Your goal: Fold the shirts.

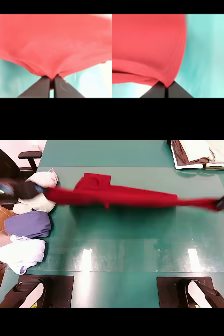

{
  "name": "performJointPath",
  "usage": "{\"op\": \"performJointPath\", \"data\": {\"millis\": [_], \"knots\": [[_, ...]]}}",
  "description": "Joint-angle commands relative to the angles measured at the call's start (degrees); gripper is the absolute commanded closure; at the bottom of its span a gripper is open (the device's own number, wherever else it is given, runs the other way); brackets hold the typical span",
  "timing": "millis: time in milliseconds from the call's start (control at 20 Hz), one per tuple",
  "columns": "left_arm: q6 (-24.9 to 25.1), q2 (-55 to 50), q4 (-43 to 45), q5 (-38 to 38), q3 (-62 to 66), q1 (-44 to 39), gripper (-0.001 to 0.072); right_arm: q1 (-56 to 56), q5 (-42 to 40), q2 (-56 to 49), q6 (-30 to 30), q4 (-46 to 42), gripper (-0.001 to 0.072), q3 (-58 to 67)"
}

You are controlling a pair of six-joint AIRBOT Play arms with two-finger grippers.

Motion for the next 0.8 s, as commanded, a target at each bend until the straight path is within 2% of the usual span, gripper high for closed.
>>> {"op": "performJointPath", "data": {"millis": [0, 200, 350, 450, 550, 750], "knots": [[0.3, 0.0, 0.2, -2.4, 23.9, 0.0, 0.0679, 0.1, -1.7, 4.9, 0.1, -0.6, 0.0699, 18.2], [-3.9, 0.0, 1.1, -1.8, 44.0, 0.0, 0.0680, 0.1, -1.4, 6.2, 0.1, -2.2, 0.0699, 32.6], [-6.7, 0.0, 4.0, -1.2, 50.6, 0.0, 0.0680, 0.1, 2.5, 4.7, 0.1, -3.7, 0.0699, 40.0], [-8.6, 0.0, 5.2, -1.5, 49.8, 0.0, 0.0680, 0.1, 7.5, 2.0, 1.0, -3.5, 0.0700, 44.1], [-8.8, -0.2, 5.1, -1.6, 44.7, 0.0, 0.0680, 0.1, 10.3, -1.0, 4.7, -3.5, 0.0700, 44.9], [-8.7, -2.6, 5.0, -4.3, 26.3, 0.0, 0.0679, 0.1, 14.9, -6.9, 8.0, -3.0, 0.0700, 35.1]]}}
